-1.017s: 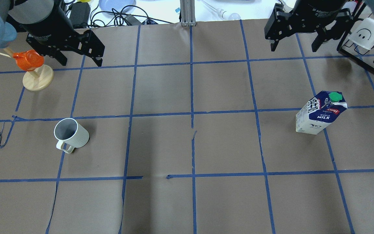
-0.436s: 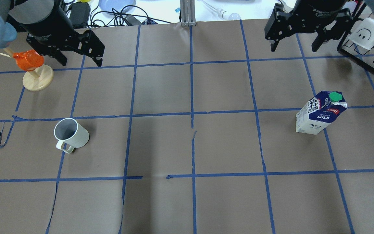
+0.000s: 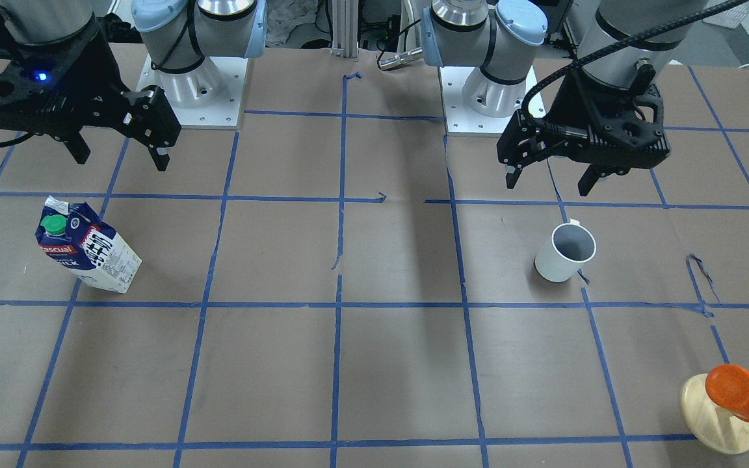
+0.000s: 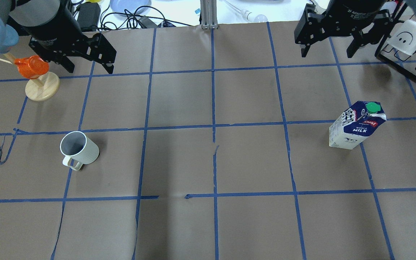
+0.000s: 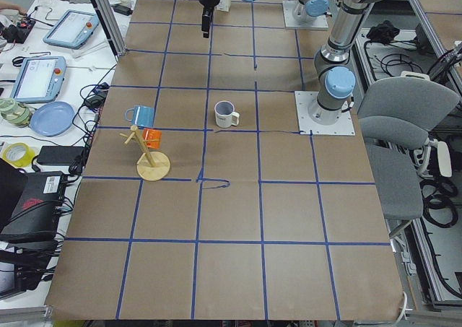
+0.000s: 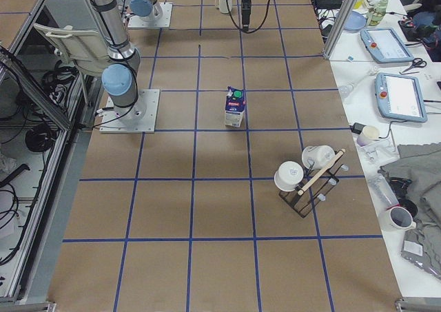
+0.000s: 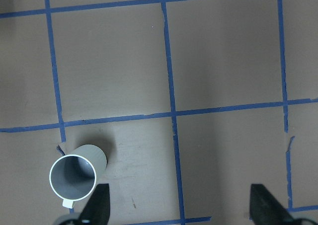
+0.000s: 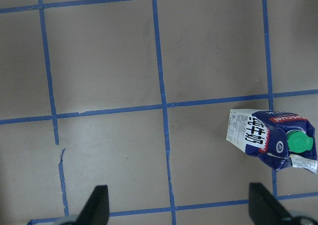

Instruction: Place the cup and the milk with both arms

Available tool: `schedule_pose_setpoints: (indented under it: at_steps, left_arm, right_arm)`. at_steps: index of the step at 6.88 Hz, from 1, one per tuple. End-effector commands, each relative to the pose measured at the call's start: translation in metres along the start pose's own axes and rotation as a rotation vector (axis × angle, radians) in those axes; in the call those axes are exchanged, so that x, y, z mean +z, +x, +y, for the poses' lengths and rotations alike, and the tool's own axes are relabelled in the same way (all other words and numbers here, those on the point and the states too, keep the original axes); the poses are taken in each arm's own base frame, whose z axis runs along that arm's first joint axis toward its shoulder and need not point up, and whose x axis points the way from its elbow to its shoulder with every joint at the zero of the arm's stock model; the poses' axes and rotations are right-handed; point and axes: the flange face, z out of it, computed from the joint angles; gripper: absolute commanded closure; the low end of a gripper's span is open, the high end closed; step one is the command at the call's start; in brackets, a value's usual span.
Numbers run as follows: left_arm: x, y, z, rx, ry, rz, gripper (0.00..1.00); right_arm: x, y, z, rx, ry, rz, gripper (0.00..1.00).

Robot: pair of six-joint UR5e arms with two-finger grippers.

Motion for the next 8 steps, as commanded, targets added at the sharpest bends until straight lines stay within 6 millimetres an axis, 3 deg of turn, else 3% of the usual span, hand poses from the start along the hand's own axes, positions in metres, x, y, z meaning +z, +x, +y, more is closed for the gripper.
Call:
schedule_pose_setpoints:
  at_steps: [1,6,7,8]
  left_arm:
    - [-0.003,-0.003,0.0,-0.006,0.007,0.002,0.0]
    - [-0.003,-0.005,-0.001,-0.009,0.008,0.001,0.0]
    - [-0.007,-0.027,0.003,0.016,-0.006,-0.05,0.0]
    - [0.001,-0.086,-0.001,-0.013,-0.032,-0.079,0.0]
  right_arm:
    - [0.001,0.0,0.0,-0.001,-0.002,0.0,0.0]
    - [0.002,0.0,0.0,0.001,-0.005,0.0,0.0]
    - [0.002,0.0,0.0,0.001,-0.005,0.0,0.0]
    - [0.002,0.0,0.0,0.001,-0.006,0.001,0.0]
